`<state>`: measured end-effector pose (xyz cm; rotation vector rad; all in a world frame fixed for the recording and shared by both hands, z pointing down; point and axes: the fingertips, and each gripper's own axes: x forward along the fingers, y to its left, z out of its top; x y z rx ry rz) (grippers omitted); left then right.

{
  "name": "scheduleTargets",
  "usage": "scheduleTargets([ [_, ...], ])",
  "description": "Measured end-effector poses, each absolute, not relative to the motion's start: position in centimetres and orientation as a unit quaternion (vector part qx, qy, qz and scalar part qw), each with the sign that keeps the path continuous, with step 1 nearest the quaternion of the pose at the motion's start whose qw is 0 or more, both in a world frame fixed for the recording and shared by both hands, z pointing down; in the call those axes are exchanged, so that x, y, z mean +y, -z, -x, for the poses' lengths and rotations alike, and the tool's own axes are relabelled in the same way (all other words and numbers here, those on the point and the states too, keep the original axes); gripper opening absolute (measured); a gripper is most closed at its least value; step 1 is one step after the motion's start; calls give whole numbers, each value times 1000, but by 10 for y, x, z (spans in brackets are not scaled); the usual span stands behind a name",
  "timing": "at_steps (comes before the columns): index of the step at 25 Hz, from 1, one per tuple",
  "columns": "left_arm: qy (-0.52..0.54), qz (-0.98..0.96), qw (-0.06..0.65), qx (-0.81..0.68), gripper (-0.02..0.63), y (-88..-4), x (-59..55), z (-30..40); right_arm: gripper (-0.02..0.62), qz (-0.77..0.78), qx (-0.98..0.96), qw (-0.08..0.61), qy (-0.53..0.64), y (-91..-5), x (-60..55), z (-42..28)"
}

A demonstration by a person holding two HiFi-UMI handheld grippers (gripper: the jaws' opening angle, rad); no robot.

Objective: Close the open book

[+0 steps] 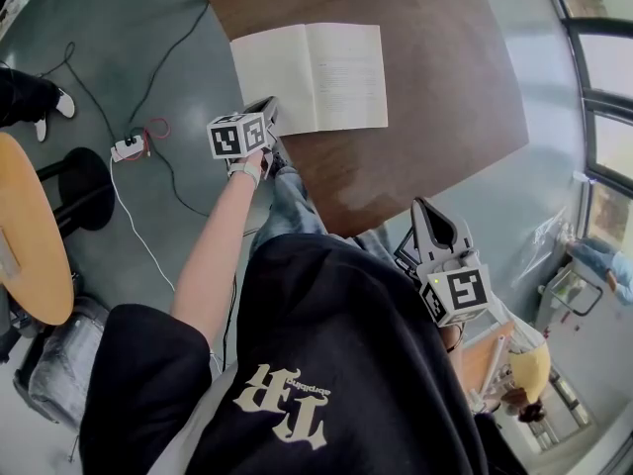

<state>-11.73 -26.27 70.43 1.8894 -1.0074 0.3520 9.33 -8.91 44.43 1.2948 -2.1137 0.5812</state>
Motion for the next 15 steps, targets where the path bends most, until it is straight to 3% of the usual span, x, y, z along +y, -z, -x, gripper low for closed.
scheduleTargets([
  [15, -118, -756, 474, -436, 23, -709, -263, 153, -12, -492, -790, 288, -226, -447, -92, -100],
])
